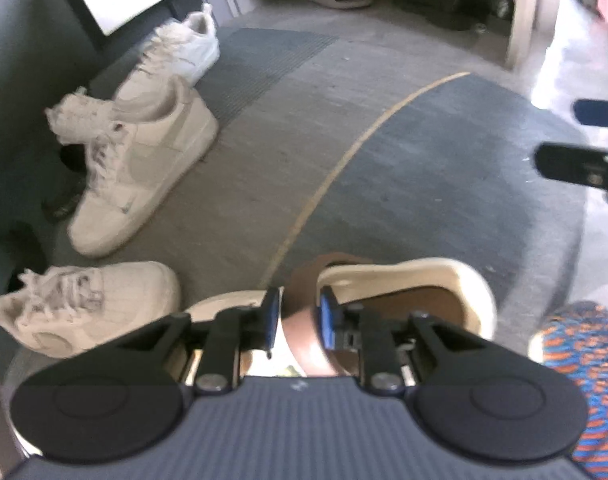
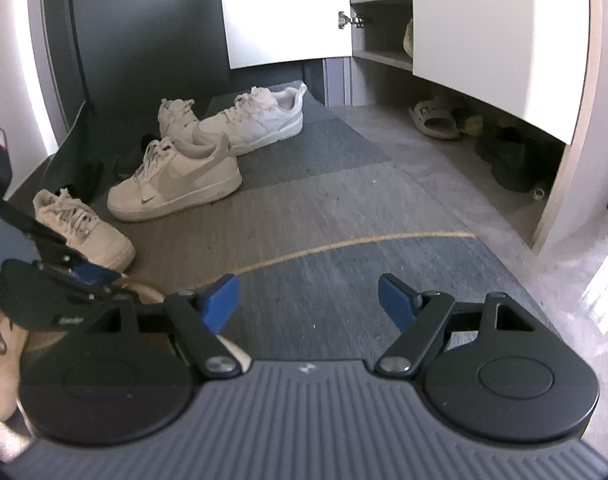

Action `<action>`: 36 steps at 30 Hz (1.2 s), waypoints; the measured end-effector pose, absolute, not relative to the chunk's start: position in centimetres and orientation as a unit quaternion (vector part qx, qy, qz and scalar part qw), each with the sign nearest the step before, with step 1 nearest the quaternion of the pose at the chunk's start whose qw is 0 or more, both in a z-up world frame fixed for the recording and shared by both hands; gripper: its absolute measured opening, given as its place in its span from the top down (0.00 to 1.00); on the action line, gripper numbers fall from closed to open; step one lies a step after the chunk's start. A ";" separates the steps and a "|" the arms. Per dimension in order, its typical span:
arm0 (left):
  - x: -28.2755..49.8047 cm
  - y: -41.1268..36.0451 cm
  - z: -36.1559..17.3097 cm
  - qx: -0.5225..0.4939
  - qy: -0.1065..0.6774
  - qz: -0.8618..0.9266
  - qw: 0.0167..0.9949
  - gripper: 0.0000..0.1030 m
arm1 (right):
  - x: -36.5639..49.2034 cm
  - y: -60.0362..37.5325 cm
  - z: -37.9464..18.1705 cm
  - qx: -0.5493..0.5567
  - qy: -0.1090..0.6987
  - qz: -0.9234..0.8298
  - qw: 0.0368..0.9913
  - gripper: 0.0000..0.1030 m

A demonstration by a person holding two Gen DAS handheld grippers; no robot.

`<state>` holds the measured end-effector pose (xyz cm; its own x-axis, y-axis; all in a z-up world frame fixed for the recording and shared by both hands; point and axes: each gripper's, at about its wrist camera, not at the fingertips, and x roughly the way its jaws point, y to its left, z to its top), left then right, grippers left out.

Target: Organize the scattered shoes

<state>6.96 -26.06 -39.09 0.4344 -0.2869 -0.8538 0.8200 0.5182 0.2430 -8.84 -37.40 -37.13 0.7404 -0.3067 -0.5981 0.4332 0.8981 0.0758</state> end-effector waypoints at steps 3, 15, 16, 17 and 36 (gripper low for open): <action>7.0 -25.9 -39.4 0.326 0.398 -0.359 0.779 0.75 | -9.2 -37.3 -37.2 0.104 0.304 -0.197 0.926 0.23; 7.5 -21.4 -30.6 0.306 0.360 -0.417 0.776 0.35 | -7.7 -35.0 -37.5 0.060 0.324 -0.121 0.936 0.23; 7.6 -20.5 -29.7 0.296 0.362 -0.422 0.776 0.34 | -7.5 -34.6 -37.5 0.054 0.325 -0.110 0.938 0.23; 7.7 -18.7 -28.2 0.277 0.364 -0.433 0.777 0.28 | -7.1 -34.1 -37.5 0.045 0.329 -0.092 0.939 0.23; 6.9 2.0 -26.4 0.117 0.297 -0.259 0.912 0.12 | 5.3 -27.9 -36.6 -0.023 0.521 0.215 0.826 0.26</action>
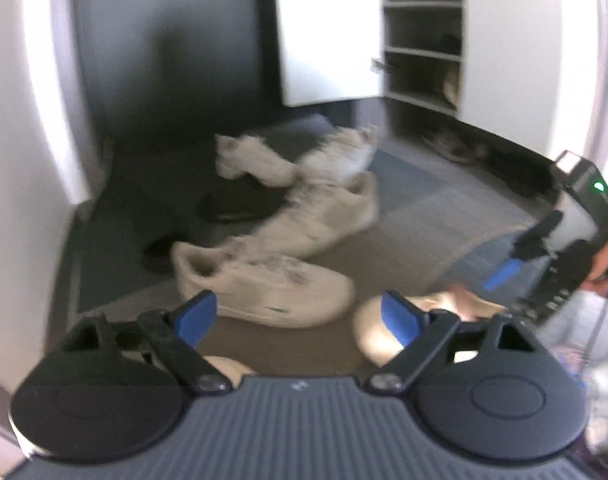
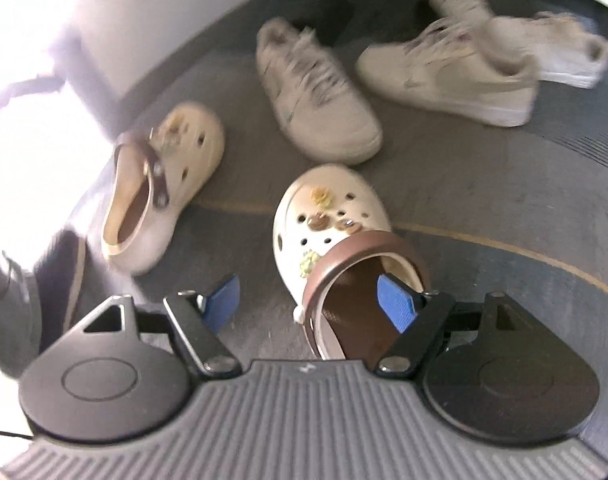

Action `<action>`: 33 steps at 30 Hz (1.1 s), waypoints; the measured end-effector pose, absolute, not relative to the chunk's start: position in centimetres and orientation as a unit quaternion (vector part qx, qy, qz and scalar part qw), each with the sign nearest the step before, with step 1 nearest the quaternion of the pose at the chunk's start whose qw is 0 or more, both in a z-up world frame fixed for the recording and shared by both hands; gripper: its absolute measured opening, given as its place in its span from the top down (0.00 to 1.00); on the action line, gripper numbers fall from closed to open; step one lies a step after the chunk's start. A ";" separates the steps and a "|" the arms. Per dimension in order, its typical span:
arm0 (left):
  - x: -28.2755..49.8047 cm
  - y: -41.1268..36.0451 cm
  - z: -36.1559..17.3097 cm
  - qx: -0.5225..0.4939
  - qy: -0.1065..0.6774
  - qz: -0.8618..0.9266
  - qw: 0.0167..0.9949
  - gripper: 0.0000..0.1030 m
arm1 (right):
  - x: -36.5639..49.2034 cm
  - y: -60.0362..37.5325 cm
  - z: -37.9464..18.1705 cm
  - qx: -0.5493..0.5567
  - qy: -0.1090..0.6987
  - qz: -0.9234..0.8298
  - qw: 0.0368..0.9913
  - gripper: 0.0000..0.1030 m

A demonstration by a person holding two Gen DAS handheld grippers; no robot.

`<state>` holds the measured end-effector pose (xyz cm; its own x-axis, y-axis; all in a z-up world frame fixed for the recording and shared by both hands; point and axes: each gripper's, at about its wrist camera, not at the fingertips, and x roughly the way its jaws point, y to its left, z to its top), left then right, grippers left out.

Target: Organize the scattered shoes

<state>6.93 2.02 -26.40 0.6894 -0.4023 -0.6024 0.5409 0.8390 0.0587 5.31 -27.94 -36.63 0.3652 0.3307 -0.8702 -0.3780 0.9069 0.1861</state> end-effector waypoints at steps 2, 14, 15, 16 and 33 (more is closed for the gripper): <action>7.7 3.3 -26.6 0.095 0.306 -0.234 0.918 0.12 | 6.5 -26.9 -37.7 -0.048 0.547 0.221 0.806 0.33; 8.8 10.7 -23.5 0.044 0.276 -0.146 0.949 0.12 | 7.7 -26.7 -41.8 0.010 0.579 0.182 0.795 0.78; 8.6 10.7 -23.4 0.046 0.275 -0.146 0.949 0.12 | 7.8 -26.8 -41.9 0.016 0.580 0.179 0.794 0.80; 8.4 10.8 -23.3 0.050 0.271 -0.145 0.950 0.12 | 7.8 -26.7 -41.9 0.015 0.583 0.180 0.792 0.81; 7.5 18.9 -22.3 -0.103 0.234 -0.019 0.966 0.11 | 12.5 -18.5 -30.5 0.128 0.592 0.233 0.761 0.83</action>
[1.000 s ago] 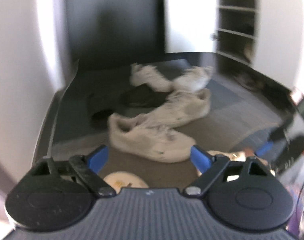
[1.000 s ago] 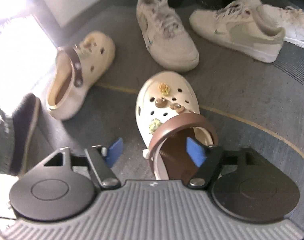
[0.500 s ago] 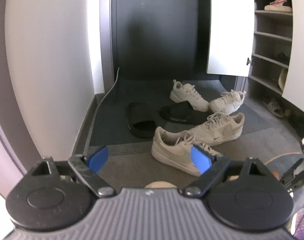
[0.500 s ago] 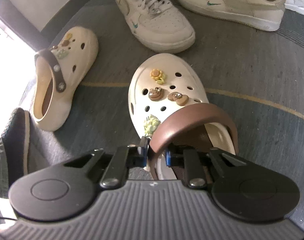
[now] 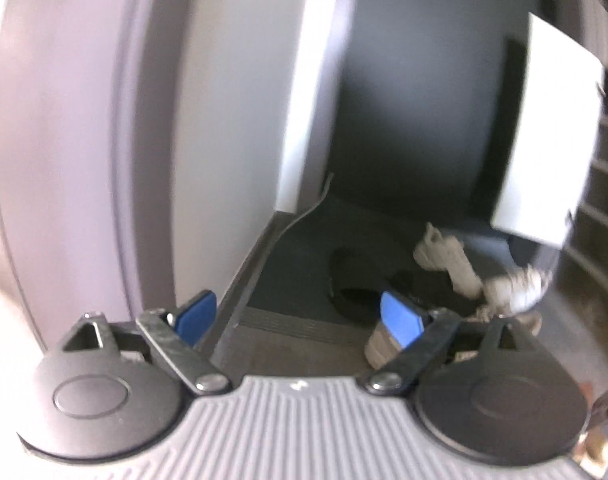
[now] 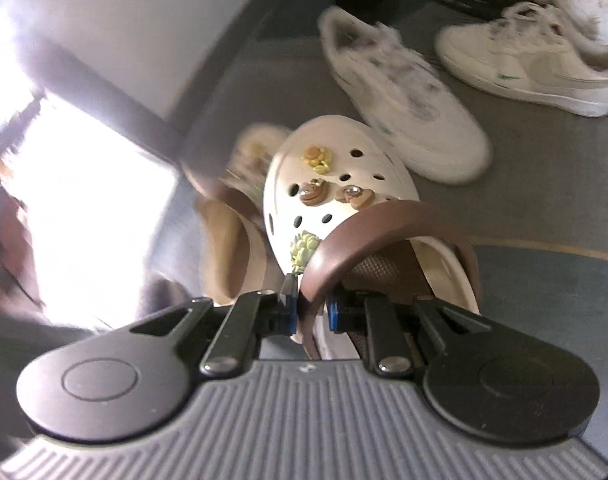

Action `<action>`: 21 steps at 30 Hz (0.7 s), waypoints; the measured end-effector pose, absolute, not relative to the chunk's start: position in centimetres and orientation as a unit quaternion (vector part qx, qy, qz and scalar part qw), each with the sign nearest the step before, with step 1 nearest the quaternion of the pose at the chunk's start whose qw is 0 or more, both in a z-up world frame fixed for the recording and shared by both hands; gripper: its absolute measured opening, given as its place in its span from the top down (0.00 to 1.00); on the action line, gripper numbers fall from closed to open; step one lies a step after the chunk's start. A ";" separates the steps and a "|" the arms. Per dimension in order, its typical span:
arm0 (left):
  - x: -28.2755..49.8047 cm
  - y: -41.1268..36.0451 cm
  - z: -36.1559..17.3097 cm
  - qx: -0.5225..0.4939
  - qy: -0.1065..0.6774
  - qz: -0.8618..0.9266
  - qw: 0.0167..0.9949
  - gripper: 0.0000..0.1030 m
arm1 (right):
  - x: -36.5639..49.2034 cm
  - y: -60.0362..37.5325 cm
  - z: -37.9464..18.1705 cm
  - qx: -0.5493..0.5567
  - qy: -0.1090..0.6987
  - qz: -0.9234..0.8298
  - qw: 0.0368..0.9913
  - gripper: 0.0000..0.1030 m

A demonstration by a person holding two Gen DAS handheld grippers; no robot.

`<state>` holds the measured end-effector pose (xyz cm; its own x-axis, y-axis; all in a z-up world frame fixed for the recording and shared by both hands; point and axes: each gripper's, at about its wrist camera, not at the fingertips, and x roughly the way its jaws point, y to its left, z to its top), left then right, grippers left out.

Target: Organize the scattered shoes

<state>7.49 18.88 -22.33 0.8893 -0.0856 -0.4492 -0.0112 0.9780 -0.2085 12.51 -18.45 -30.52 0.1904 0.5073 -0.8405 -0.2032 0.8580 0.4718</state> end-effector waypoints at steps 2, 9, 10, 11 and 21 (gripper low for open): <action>7.7 19.9 -23.0 -0.132 0.252 -0.015 0.959 0.12 | 13.6 -15.8 -29.8 0.163 0.592 0.246 0.750 0.83; 5.8 24.4 -21.9 -0.181 0.226 0.106 0.951 0.12 | 16.1 -6.7 -30.2 0.262 0.576 0.265 0.727 0.84; 5.5 25.1 -21.8 -0.189 0.223 0.127 0.948 0.12 | 16.3 -5.4 -30.5 0.278 0.574 0.263 0.724 0.84; 5.2 25.8 -21.6 -0.192 0.220 0.147 0.945 0.13 | 16.6 -4.2 -30.9 0.291 0.571 0.260 0.722 0.84; 3.7 27.0 -23.1 -0.113 0.222 0.196 0.948 0.14 | 19.8 3.1 -37.7 0.389 0.552 0.190 0.712 0.84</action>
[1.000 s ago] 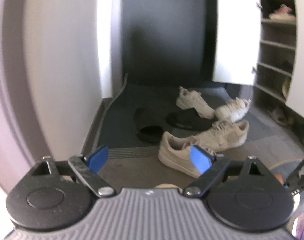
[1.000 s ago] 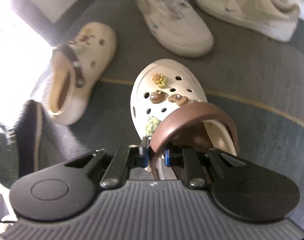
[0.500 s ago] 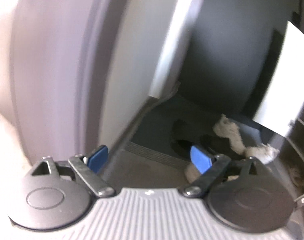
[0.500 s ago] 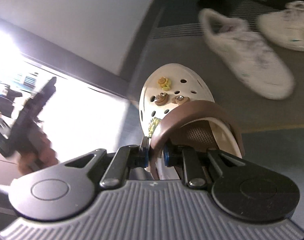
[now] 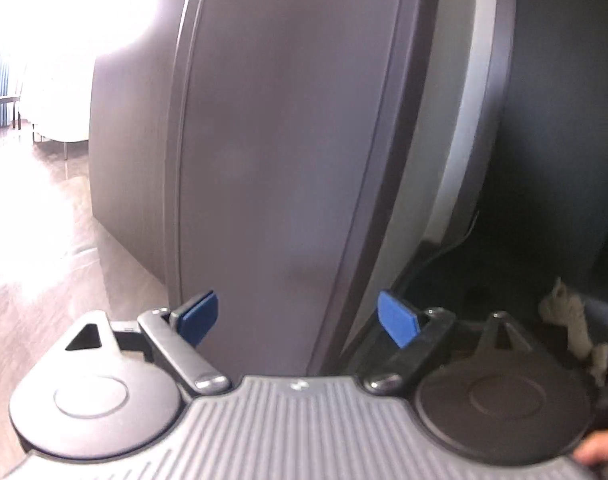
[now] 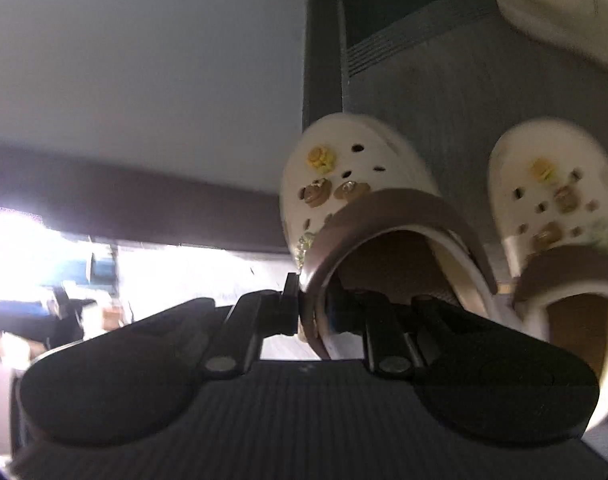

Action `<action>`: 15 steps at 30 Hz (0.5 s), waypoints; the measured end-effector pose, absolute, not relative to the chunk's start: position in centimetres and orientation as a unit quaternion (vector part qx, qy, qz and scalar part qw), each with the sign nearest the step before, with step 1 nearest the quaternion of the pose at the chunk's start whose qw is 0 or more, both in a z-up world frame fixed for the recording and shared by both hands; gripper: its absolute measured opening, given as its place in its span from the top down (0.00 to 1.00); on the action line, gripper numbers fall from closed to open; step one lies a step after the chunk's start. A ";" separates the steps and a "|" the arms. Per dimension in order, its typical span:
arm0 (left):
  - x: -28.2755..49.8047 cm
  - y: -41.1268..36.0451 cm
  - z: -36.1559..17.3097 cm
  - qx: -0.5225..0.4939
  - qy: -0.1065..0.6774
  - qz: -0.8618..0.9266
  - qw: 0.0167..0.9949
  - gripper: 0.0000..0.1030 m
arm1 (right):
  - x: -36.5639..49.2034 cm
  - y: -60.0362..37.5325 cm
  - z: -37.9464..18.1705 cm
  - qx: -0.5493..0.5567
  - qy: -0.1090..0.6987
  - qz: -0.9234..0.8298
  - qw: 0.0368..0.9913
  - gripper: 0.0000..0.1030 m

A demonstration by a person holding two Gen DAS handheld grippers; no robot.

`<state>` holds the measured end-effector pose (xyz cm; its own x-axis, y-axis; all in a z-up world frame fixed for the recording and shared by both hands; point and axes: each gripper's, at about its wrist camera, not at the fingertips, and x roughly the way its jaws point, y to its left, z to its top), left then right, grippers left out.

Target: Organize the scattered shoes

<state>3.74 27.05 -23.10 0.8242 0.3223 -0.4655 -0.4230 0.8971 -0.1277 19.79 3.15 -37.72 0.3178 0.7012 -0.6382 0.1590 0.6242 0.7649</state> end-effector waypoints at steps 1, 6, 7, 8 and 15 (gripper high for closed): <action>3.8 27.1 -23.4 -0.106 0.229 0.198 0.947 0.14 | 19.8 3.6 -38.7 0.414 0.554 0.171 0.701 0.84; 3.9 27.7 -23.9 -0.095 0.242 0.211 0.942 0.13 | 19.5 6.5 -40.9 0.446 0.557 0.120 0.690 0.84; 4.1 27.8 -24.0 -0.095 0.242 0.214 0.942 0.13 | 19.4 7.0 -41.3 0.450 0.556 0.108 0.691 0.84; 4.2 27.9 -24.0 -0.095 0.243 0.216 0.941 0.13 | 19.4 7.5 -42.0 0.459 0.553 0.089 0.690 0.84; 4.6 27.8 -23.9 -0.090 0.255 0.214 0.939 0.13 | 19.8 10.7 -43.8 0.461 0.521 0.095 0.712 0.80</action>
